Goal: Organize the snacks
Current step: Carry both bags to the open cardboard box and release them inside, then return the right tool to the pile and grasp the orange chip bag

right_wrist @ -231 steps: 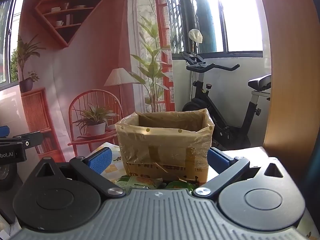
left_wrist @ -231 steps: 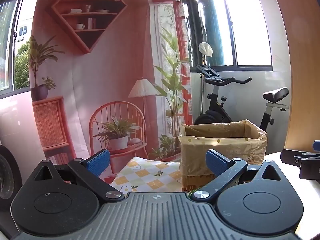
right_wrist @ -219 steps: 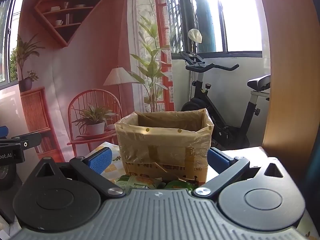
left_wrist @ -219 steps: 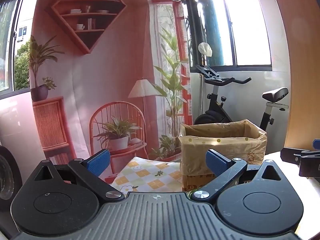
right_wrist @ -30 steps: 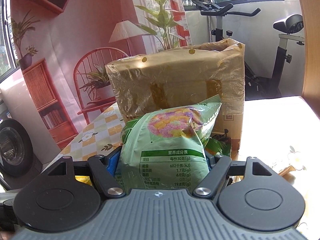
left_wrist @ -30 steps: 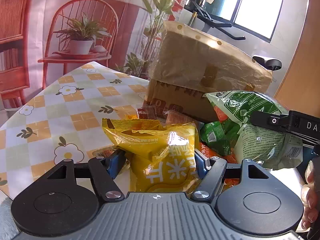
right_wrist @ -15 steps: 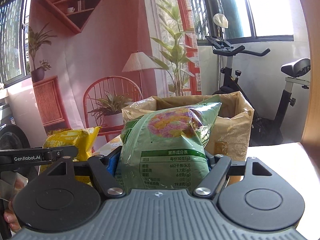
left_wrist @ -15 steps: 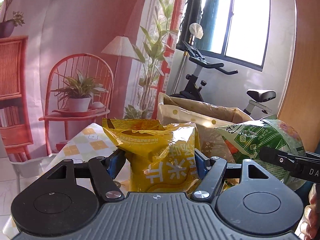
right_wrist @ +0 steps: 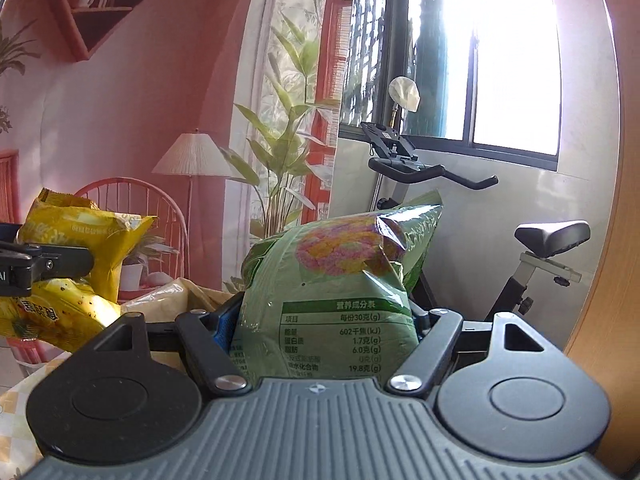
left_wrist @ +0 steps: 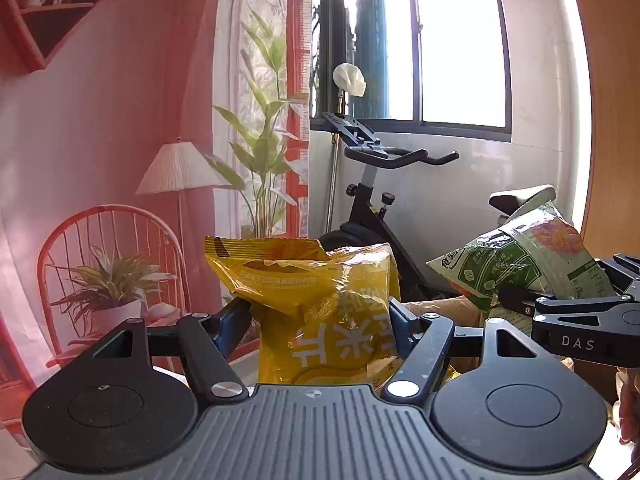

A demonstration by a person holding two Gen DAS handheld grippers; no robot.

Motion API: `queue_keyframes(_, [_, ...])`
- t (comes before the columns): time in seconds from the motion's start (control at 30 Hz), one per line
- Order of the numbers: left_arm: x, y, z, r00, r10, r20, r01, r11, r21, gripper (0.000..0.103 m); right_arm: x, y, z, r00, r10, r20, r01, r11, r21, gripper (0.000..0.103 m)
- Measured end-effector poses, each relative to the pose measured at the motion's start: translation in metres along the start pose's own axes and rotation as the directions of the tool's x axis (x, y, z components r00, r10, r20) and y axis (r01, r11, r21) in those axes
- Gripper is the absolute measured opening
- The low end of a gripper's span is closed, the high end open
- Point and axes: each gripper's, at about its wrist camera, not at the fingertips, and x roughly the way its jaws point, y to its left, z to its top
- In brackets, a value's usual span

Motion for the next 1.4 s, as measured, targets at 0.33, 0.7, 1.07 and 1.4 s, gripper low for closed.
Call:
queue_keyframes(0.33, [0.096,-0.022,-0.013,0.987,-0.009,-0.163,0.029,0.992,0.122,0.077,0.073,-0.01,-0.03,0.975,-0.001,-0.222,0.0,1.0,-0.009,0.077])
queue_keyframes(0.7, [0.083,0.014,-0.028,0.979,-0.046,-0.199,0.042,0.999,-0.024,0.089,0.048,-0.032,-0.029,0.971,0.107,-0.214,-0.069,0.982,0.177,0.093])
queue_keyframes(1.07, [0.0,0.038,-0.055,0.979,-0.051,-0.2,0.035,0.996,-0.082,0.089,-0.023,-0.023,-0.034,0.977,0.182,-0.108,-0.15,0.955,0.255,0.101])
queue_keyframes(1.4, [-0.058,0.044,-0.095,0.983,-0.024,-0.182,0.015,0.999,-0.05,0.089,-0.065,-0.007,-0.059,0.971,0.21,-0.114,-0.18,0.956,0.231,0.103])
